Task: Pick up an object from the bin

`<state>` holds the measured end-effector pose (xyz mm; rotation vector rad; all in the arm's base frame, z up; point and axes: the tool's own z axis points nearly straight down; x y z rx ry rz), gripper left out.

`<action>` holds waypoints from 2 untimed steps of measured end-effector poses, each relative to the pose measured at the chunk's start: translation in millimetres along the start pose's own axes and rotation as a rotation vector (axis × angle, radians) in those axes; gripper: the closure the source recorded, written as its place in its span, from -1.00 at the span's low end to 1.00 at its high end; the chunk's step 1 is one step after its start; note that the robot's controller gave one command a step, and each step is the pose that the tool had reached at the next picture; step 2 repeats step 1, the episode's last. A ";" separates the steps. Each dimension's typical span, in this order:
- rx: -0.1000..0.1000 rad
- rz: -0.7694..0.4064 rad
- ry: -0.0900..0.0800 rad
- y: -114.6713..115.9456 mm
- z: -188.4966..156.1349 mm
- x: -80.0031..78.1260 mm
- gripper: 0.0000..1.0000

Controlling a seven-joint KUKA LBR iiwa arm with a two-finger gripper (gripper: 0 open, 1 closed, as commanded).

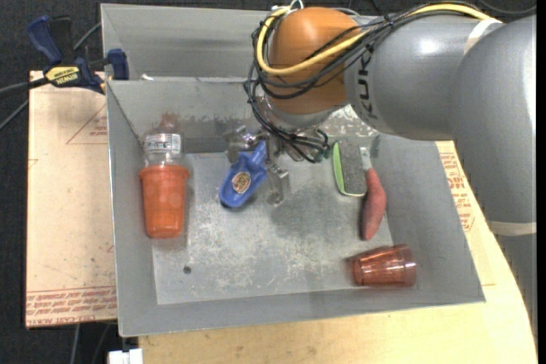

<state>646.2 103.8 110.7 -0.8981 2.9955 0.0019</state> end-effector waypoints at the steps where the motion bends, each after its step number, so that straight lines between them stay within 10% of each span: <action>1: 0.000 -0.139 -0.007 7.2 30.0 23.2 -1.00; 2: 0.000 -0.139 -0.007 7.2 30.0 23.2 -1.00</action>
Offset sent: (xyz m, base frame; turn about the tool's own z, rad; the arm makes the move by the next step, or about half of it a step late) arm -0.0210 -0.0068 -0.0407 -0.2177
